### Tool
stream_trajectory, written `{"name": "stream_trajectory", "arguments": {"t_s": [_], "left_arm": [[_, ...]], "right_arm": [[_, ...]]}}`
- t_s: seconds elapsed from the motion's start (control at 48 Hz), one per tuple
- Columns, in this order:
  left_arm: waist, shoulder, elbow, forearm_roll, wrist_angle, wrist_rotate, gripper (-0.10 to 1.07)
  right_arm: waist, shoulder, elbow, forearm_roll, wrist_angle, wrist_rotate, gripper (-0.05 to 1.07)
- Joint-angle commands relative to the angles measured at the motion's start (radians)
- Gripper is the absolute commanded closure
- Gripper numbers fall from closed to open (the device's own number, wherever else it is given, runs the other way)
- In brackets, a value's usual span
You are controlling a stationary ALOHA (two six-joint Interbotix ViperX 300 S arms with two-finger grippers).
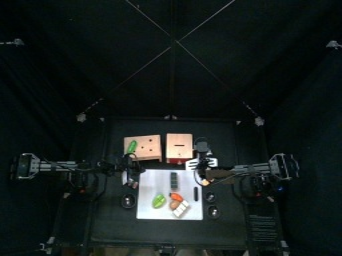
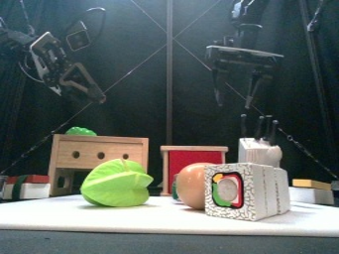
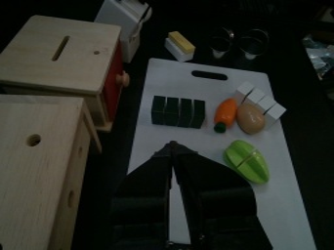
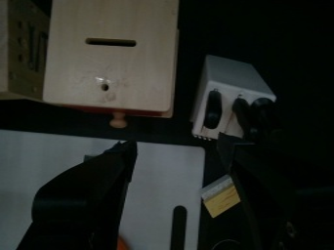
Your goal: Grab cleaver handle
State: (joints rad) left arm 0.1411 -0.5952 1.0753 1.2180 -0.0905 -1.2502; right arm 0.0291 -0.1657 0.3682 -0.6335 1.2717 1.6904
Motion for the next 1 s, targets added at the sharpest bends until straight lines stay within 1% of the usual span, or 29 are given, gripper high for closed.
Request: {"name": "stream_trajectory", "arguments": {"t_s": [0.0, 0.354, 0.521, 0.646, 0.833, 0.979], "left_arm": [[0.0, -0.002, -0.012, -0.003, -0.003, 0.0, 0.5], [-0.002, 0.0, -0.011, -0.005, 0.015, 0.0, 0.5], [-0.002, 0.0, -0.009, -0.005, 0.015, 0.0, 0.5], [-0.002, 0.0, -0.009, -0.006, 0.015, 0.0, 0.5], [-0.002, -0.002, -0.009, -0.006, 0.014, 0.0, 0.5], [-0.002, -0.002, -0.008, -0.006, 0.015, 0.0, 0.5]], "right_arm": [[-0.012, -0.038, 0.011, -0.008, 0.003, 0.011, 0.06], [-0.08, -0.028, 0.04, -0.006, -0.005, 0.009, 0.06], [-0.104, -0.025, 0.069, 0.0, -0.046, 0.011, 0.06], [-0.118, -0.018, 0.074, 0.0, -0.084, 0.011, 0.06], [-0.123, -0.005, 0.075, 0.008, -0.097, 0.011, 0.12], [-0.123, -0.003, 0.075, 0.018, -0.097, 0.011, 0.21]]}}
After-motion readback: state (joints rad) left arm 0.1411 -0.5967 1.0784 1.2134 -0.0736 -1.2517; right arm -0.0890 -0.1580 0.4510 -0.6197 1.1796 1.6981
